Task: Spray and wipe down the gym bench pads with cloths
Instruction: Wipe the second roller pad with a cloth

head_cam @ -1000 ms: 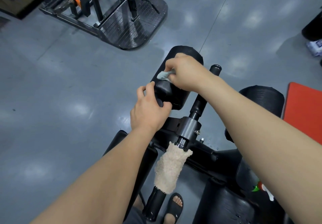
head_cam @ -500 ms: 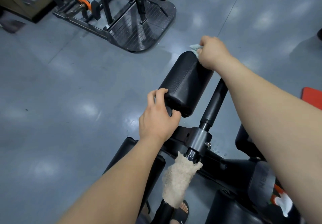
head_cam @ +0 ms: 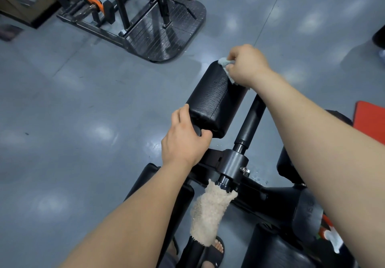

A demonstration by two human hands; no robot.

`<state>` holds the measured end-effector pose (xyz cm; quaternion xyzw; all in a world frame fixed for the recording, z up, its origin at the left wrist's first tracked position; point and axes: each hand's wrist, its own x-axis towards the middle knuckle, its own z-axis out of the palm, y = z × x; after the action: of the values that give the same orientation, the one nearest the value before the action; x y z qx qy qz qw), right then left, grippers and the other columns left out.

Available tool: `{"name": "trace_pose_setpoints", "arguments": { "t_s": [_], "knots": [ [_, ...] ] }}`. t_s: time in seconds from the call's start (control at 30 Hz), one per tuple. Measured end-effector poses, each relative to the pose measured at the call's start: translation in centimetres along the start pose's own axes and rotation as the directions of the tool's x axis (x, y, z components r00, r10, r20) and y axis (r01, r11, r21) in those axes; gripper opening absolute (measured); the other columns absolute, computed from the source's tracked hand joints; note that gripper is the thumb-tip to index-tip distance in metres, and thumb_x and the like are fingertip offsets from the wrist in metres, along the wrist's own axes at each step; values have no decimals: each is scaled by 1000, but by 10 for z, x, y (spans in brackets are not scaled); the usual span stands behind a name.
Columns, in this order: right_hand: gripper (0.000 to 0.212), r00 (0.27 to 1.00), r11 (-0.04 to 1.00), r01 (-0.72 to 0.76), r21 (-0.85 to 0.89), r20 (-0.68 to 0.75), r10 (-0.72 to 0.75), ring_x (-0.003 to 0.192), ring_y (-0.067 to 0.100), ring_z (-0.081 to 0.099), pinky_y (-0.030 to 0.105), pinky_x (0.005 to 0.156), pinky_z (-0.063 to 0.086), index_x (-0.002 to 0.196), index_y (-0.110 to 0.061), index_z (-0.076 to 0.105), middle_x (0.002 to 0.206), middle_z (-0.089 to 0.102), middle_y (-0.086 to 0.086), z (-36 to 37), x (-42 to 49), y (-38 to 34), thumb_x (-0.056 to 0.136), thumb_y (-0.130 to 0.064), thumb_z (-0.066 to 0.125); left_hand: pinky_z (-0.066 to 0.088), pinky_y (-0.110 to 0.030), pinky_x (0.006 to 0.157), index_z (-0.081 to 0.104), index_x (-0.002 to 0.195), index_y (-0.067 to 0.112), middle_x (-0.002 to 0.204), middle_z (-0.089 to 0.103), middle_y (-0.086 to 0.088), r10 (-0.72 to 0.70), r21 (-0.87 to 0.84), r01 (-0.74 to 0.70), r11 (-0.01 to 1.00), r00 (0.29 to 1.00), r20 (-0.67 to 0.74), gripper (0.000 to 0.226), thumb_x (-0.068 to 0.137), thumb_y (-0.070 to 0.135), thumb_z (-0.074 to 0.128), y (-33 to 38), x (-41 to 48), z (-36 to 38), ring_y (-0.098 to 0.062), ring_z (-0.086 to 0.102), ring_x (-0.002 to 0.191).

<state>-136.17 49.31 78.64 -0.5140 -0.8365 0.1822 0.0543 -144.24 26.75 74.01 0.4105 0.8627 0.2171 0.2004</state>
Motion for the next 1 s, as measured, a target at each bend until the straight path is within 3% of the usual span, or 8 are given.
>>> {"name": "trace_pose_setpoints", "arguments": {
  "t_s": [0.1,0.23,0.37,0.43,0.53,0.77,0.9,1.0],
  "knots": [
    [23,989,990,137,-46,62,-134,108,37,57,31,80,41,116,-14,70,122,56,15,10,-9,-10,96,-18,59,35,-32,82,25,154,29,154,30,13,-2,1,2,1000,1000,2,76,86,45,58,0,1,0,-18,57,114],
    [19,961,965,258,-41,115,-252,98,35,57,39,83,50,107,-13,72,111,53,10,19,-28,-19,95,-18,58,35,-32,82,25,154,27,155,30,12,-5,11,5,1000,1000,5,77,87,44,58,0,0,-1,-20,58,114],
    [18,928,937,349,34,129,-350,87,26,55,30,70,34,107,-13,71,99,46,1,26,-61,-25,98,-21,59,36,-33,81,26,153,27,155,29,12,-8,15,8,1000,1000,11,75,87,43,57,0,-1,-1,-21,58,113],
    [15,919,925,377,36,107,-379,77,24,53,31,65,35,108,-14,68,97,44,1,32,-72,-27,99,-19,57,38,-34,80,26,152,27,155,28,12,-5,13,5,1000,1000,16,73,88,44,57,0,0,-1,-22,59,108],
    [13,932,933,358,26,56,-359,76,28,53,33,65,42,107,-16,66,99,43,3,35,-65,-24,98,-18,57,40,-34,78,27,151,28,152,28,13,6,17,-6,1000,1000,22,72,88,44,56,-1,0,-1,-20,57,97],
    [27,989,990,136,-43,-46,-138,102,43,56,34,86,43,120,-14,67,122,51,23,14,6,2,98,-15,53,41,-33,75,34,146,33,141,30,18,47,-5,-47,999,999,0,65,87,42,57,-2,0,-1,-19,58,89],
    [27,998,997,46,-54,-47,-49,112,43,56,33,82,40,120,-12,67,126,57,24,12,28,2,96,-13,55,41,-33,76,35,146,34,141,29,20,43,-12,-44,999,999,-7,64,86,41,57,-3,0,-1,-16,54,86],
    [27,997,996,70,-54,-22,-71,115,40,55,33,85,41,119,-14,68,127,54,21,13,22,2,95,-10,56,42,-33,76,36,144,34,141,30,20,50,-11,-50,999,999,-12,63,86,40,58,-4,-1,0,-17,57,89]
  ]
}}
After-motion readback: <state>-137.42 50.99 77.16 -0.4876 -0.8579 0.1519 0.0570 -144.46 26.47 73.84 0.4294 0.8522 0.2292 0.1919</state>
